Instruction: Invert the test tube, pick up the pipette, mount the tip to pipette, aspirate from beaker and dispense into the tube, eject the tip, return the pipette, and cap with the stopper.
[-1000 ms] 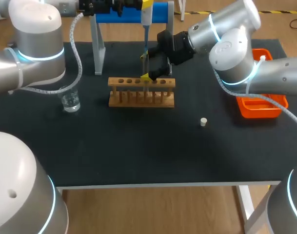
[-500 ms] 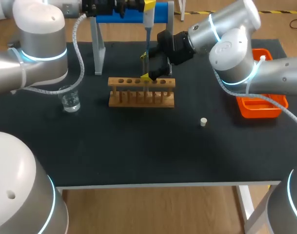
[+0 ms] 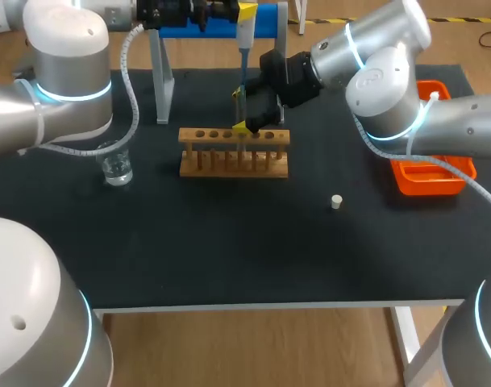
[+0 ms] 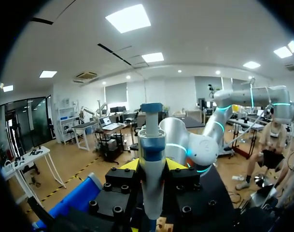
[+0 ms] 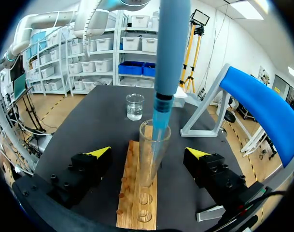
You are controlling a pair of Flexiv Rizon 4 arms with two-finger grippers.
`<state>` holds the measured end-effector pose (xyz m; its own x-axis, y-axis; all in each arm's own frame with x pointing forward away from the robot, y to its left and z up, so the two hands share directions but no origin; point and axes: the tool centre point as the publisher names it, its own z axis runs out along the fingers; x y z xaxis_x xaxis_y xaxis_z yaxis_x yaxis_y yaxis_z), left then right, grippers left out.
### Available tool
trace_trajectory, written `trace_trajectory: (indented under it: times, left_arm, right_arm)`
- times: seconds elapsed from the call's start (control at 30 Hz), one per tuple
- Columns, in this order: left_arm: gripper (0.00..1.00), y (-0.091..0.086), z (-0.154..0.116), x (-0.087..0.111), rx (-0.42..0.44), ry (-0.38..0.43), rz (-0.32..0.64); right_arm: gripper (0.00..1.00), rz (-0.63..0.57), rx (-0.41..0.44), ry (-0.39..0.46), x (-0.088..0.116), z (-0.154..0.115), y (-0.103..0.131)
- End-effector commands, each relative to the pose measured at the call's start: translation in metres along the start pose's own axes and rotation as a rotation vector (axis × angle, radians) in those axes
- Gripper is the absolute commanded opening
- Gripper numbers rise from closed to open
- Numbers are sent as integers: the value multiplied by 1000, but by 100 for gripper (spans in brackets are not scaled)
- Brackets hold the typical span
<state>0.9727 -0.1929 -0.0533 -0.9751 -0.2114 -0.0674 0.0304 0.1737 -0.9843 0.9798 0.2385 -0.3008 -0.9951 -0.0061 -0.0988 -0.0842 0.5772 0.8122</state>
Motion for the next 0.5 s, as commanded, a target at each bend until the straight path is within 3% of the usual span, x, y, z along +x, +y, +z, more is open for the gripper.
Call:
trace_trajectory:
  times: [0.03, 0.5]
  left_arm:
    - [0, 0, -1, 0, -6, 1, -2]
    - [0, 5, -1, -1, 0, -9, -14]
  right_arm:
    - [100, 1, 3, 4, -1, -1, 0]
    - [100, 1, 3, 4, -1, -1, 0]
